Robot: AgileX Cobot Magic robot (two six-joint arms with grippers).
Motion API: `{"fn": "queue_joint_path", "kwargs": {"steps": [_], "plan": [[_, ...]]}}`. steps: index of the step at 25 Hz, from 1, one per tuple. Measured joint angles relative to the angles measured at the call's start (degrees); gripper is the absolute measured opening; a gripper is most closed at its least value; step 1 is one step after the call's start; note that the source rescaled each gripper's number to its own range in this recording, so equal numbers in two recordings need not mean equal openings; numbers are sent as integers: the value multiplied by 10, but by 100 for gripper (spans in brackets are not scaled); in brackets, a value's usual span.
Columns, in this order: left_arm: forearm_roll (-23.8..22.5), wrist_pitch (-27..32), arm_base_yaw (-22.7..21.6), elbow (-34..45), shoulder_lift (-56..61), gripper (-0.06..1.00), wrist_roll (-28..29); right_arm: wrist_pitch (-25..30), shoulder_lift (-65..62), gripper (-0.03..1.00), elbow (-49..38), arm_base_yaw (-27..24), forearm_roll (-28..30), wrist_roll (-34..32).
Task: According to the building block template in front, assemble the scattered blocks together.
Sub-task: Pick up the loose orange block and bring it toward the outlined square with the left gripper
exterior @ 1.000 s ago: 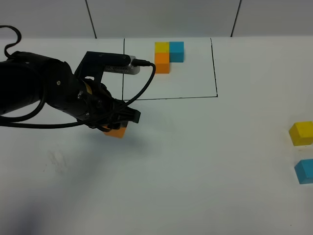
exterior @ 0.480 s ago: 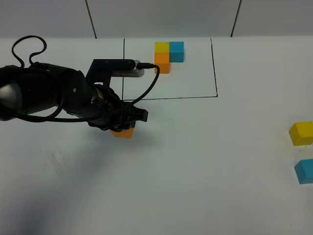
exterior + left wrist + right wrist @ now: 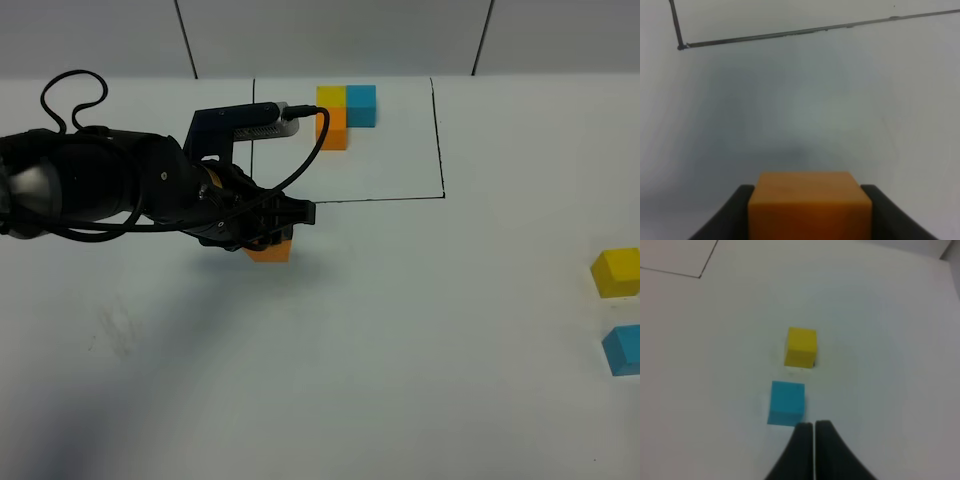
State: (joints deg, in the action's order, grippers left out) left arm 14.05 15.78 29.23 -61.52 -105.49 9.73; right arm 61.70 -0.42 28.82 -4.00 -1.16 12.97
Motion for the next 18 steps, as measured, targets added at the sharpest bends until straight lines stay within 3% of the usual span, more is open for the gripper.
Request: {"fn": "queue_joint_path", "kwargs": {"steps": [18], "plan": [[2, 10, -1, 0, -33, 56, 2, 0, 0, 1, 0, 0, 0, 0]]}}
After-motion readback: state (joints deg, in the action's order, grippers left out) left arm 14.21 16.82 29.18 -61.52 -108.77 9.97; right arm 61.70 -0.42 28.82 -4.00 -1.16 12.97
